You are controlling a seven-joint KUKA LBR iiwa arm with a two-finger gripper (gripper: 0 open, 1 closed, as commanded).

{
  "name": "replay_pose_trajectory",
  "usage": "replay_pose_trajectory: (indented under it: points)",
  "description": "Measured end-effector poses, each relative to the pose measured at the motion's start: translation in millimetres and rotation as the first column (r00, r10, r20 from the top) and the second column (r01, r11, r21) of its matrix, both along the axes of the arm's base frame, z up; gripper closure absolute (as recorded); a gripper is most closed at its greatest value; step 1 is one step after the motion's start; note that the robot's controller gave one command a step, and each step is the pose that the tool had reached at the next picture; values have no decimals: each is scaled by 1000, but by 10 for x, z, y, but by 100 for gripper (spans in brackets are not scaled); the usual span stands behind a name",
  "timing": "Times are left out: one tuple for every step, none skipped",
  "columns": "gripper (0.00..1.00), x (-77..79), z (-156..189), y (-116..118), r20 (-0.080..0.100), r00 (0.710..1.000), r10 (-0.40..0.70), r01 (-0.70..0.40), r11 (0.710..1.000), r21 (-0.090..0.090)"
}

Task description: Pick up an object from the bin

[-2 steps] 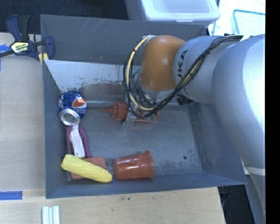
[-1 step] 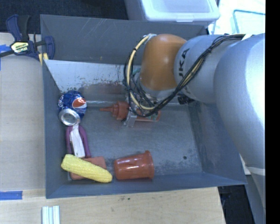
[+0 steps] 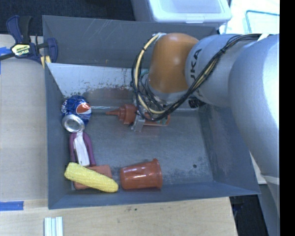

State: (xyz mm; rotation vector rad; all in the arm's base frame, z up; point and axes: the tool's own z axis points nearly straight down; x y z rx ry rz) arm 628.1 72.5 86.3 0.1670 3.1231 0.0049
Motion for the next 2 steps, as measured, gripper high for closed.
replay_pose_trajectory:
  points:
    - [100, 13, 149, -3, 9, 1000, -1, 1, 1000, 1]
    - [100, -24, 372, -8, -7, 1000, -2, 2, 1000, 0]
